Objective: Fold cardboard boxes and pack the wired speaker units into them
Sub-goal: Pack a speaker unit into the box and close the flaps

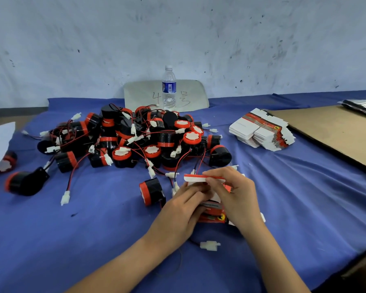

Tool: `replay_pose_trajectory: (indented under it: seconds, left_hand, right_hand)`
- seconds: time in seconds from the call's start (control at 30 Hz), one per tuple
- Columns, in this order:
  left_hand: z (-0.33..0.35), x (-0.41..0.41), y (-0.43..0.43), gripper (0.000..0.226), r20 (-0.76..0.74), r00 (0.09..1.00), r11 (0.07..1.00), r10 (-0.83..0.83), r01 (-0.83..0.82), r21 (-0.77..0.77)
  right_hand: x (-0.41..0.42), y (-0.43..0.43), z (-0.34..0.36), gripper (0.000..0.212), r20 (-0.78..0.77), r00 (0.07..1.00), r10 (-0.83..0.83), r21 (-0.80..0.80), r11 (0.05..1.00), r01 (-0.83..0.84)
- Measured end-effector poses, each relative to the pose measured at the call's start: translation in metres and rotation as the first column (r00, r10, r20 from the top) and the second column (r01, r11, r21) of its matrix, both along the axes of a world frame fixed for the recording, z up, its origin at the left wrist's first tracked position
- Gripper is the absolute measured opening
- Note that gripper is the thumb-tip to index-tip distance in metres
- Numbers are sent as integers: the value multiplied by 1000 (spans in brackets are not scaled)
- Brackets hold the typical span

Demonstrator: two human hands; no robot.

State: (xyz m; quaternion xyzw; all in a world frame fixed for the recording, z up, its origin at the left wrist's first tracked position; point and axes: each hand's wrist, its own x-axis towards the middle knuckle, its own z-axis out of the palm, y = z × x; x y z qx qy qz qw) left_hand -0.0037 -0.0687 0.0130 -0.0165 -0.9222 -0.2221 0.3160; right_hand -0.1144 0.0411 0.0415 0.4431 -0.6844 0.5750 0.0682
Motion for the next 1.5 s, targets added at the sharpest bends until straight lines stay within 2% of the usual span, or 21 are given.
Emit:
replay_pose_trajectory:
  seconds: [0.13, 0.2, 0.27, 0.37, 0.5, 0.73, 1.03, 1.13, 1.17, 1.33, 1.43, 1.5]
  left_hand:
    - [-1, 3, 4, 15, -110, 993, 996, 39, -30, 85]
    - [-1, 5, 3, 22, -190, 972, 986, 141, -120, 119]
    - [-1, 6, 0, 32, -214, 945, 955, 247, -201, 217]
    - [-1, 7, -3, 26, -214, 942, 926, 257, -177, 333]
    - [-2, 7, -8, 14, -214, 944, 937, 251, -182, 298]
    - [0, 8, -11, 10, -255, 936, 937, 243, -158, 312]
    - [-1, 6, -12, 9, -261, 951, 961, 166, -97, 259]
    - [-2, 7, -15, 10, -248, 954, 970, 170, -117, 214]
    - [-2, 8, -16, 9, -240, 954, 971, 177, -130, 199]
    - [-1, 12, -16, 13, -211, 968, 977, 134, -93, 194]
    - [1, 12, -15, 20, -193, 970, 983, 146, -119, 141]
    - [2, 12, -16, 17, -186, 969, 985, 161, -145, 94]
  right_hand:
    - [-2, 4, 0, 30, 45, 998, 49, 55, 997, -51]
    - [-2, 7, -2, 30, 91, 993, 74, 75, 994, -81]
    - [0, 10, -4, 29, 113, 987, 110, 103, 987, -122]
    - [1, 14, -7, 27, 123, 982, 143, 119, 980, -157]
    - [-3, 17, -6, 26, 242, 953, 184, 96, 972, -213]
    - [-5, 16, -10, 25, 298, 930, 214, 53, 969, -240]
    - [-12, 17, -12, 27, 253, 936, 245, 98, 956, -276]
    - [-15, 19, -13, 15, 275, 915, 295, 116, 935, -336]
    - [-16, 21, -13, 12, 275, 910, 309, 130, 926, -354]
    - [-23, 29, -8, 28, 277, 911, 305, 295, 875, -383]
    - [-25, 34, -6, 31, 162, 947, 277, 446, 836, -321]
    - [-24, 36, -8, 38, 77, 960, 269, 484, 832, -272]
